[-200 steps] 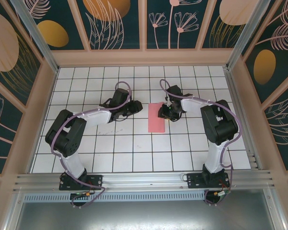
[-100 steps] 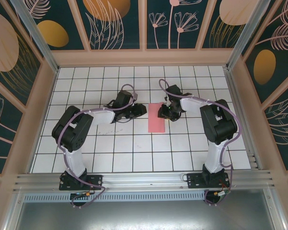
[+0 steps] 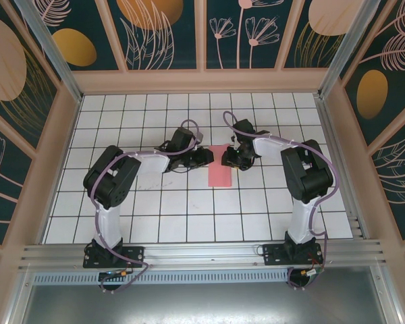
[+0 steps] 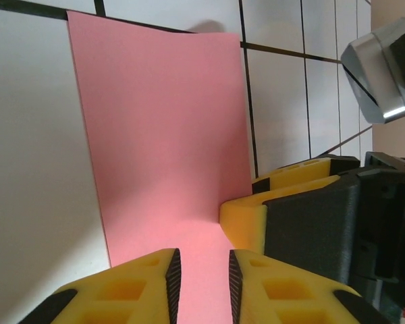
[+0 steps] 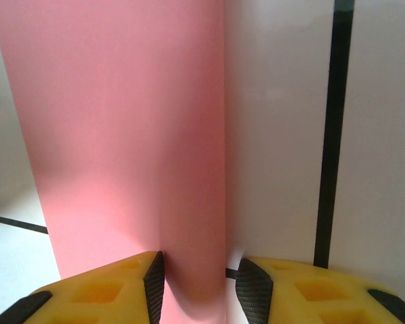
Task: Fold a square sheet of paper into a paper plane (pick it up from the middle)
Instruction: Hold the square sheet of paper at the center of the table.
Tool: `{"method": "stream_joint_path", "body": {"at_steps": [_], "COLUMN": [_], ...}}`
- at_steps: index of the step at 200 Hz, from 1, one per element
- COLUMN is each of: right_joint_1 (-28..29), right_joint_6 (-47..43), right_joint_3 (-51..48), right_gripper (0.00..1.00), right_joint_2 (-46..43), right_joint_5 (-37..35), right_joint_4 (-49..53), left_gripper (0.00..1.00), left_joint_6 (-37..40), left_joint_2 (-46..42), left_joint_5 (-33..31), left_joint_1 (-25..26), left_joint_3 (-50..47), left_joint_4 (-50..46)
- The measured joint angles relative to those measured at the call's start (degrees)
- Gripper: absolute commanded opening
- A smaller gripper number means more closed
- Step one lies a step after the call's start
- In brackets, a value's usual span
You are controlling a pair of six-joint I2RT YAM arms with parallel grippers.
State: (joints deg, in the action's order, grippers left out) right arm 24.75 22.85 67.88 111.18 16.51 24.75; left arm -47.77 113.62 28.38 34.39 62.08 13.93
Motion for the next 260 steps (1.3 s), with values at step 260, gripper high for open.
{"method": "stream_joint_path", "body": {"at_steps": [260], "right_joint_1": [0.5], "right_joint_6": [1.3], "right_joint_3": [-3.0], "right_gripper": [0.45], "right_joint_2": [-3.2], "right_joint_5": [-0.4], "right_joint_4": [-3.5], "left_gripper": [0.12], "left_joint_6": [2.4], "left_joint_2": [5.4], "left_joint_5": [-3.4], "left_joint_1": [1.2], "left_joint_3": [5.0], "left_joint_4": [-7.3]}}
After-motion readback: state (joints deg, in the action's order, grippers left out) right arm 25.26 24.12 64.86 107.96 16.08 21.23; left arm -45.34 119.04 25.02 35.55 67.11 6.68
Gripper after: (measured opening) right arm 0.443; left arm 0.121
